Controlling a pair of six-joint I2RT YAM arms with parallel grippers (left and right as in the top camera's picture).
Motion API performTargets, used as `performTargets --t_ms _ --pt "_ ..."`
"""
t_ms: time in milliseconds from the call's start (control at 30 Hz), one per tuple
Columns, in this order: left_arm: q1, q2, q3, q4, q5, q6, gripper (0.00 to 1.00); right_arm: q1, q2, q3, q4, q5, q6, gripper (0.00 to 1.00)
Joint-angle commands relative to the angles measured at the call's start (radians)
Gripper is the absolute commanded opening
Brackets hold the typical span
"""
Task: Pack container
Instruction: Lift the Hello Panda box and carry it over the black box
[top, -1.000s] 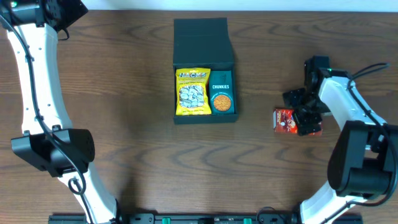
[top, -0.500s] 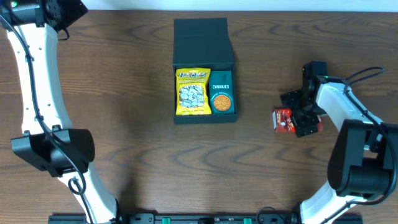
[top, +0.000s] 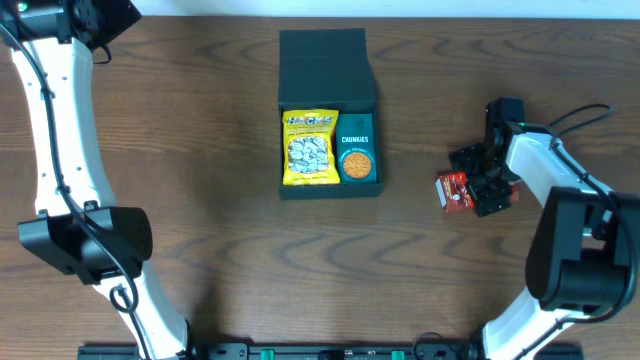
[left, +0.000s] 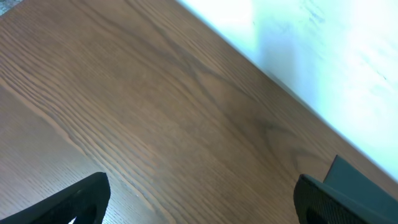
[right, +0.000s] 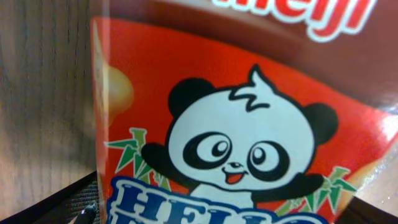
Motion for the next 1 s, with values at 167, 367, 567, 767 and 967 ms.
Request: performTargets --t_ms 167,367,567,767,967 --pt "0.001 0.014 0.0 0.001 0.004 0.014 0.95 -0.006 0.01 -0.006 0.004 0.005 -0.066 0.82" --pt "0.001 0.014 0.0 0.001 0.004 0.014 0.95 -0.006 0.009 -0.006 0.005 0.002 -0.107 0.79" --pt "0.001 0.014 0.0 0.006 0.004 0.014 0.95 -0.004 0.009 0.009 0.005 -0.018 -0.145 0.77" --pt "0.001 0.014 0.0 0.023 0.004 0.014 0.95 0.001 0.009 0.082 -0.004 -0.055 -0.223 0.75" --pt "0.001 0.014 0.0 0.034 0.003 0.014 0.95 0.056 0.009 0.237 -0.036 -0.069 -0.327 0.75"
